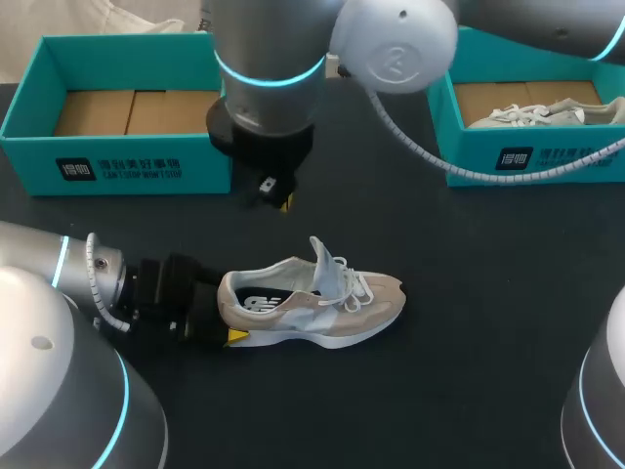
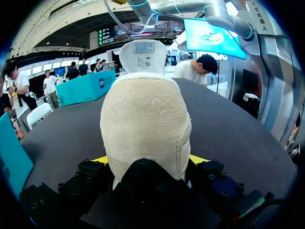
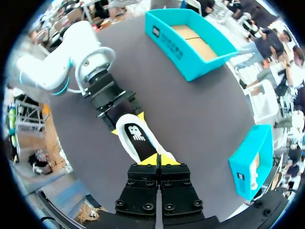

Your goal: Take the shoe out of the shoebox, open the shoe tongue, remove and reinsert the insole, then place the shoe into the shoebox

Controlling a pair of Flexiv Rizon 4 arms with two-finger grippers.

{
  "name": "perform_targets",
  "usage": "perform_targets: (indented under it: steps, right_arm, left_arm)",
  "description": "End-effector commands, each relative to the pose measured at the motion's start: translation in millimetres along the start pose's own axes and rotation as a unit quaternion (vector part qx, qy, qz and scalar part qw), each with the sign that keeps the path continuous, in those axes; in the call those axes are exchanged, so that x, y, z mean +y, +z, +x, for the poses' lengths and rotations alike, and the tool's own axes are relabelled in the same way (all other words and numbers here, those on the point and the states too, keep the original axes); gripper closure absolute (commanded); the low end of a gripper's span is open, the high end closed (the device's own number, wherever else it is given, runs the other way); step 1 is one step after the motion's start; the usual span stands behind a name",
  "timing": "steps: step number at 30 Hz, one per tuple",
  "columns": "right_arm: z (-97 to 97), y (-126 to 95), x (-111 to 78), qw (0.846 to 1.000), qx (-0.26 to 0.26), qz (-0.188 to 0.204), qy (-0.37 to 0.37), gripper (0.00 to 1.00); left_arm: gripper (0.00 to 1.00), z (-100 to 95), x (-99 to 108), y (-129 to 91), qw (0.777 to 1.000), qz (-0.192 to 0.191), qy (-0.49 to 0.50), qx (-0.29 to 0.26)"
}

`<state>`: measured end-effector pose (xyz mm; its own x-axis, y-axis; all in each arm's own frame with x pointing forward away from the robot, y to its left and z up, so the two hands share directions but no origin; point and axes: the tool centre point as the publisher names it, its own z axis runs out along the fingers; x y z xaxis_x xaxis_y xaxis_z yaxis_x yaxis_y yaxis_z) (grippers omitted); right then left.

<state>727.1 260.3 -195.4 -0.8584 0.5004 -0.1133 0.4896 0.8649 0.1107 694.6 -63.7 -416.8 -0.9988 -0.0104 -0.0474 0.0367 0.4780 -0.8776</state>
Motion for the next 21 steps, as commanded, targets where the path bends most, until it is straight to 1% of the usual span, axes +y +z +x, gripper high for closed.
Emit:
perform_targets:
  steps: [1,2,3,4,5,6,8,10,11,15,16,17,19,21]
  right_arm:
    - [-6.9,2.8,-4.0,0.999,0.044,-0.005,-0.01,1.0]
    - [-2.7,12.7,-6.9,0.998,0.039,0.041,-0.013,1.0]
    - [0.7,21.9,-10.9,0.998,0.047,0.046,-0.017,1.0]
    - [3.7,28.2,-14.2,0.999,0.039,0.028,-0.012,1.0]
    - [6.5,33.6,-19.1,0.999,0.044,0.032,-0.002,1.0]
    - [10.0,39.2,-21.9,0.999,0.04,0.035,-0.008,1.0]
    - [15.4,49.5,-28.1,0.999,0.037,0.032,0.002,1.0]
    - [21.3,60.6,-31.2,0.998,0.042,0.036,0.003,1.0]
    - [24.0,65.1,-30.5,0.999,0.041,0.029,0.002,1.0]
    - [36.4,88.6,-26.6,0.997,0.055,0.054,-0.027,1.0]
    - [39.0,93.1,-24.9,0.997,0.053,0.045,-0.032,1.0]
    - [41.7,98.4,-22.6,0.997,0.056,0.045,-0.039,1.0]
    - [45.8,110.3,-19.6,0.995,0.056,0.062,-0.053,1.0]
    - [47.0,120.4,-18.9,0.995,0.06,0.057,-0.054,1.0]
  left_arm:
    - [1.0,-0.5,1.6,0.6,1.0,-0.001,0.0,0.0]
    - [1.0,-0.5,1.6,0.6,1.0,-0.001,0.0,0.0]
    - [1.0,-0.5,1.6,0.6,1.0,-0.001,0.0,0.0]
    - [1.0,-0.5,1.6,0.6,1.0,-0.001,0.0,0.0]
    - [1.0,-0.5,1.6,0.6,1.0,-0.001,0.0,0.0]
    - [1.0,-0.5,1.6,0.6,1.0,-0.001,0.0,0.0]
    - [1.0,-0.5,1.6,0.6,1.0,-0.001,0.0,0.0]
    - [1.0,-0.5,1.6,0.6,1.0,-0.001,0.0,0.0]
    - [1.0,-0.5,1.6,0.6,1.0,-0.001,0.0,0.0]
    - [1.0,-0.5,1.6,0.6,1.0,-0.001,0.0,0.0]
    - [1.0,-0.5,1.6,0.6,1.0,-0.001,0.0,0.0]
    - [1.0,-0.5,1.6,0.6,1.0,-0.001,0.0,0.0]
    - [1.0,-0.5,1.6,0.6,1.0,-0.001,0.0,0.0]
    - [1.0,-0.5,1.6,0.6,1.0,-0.001,0.0,0.0]
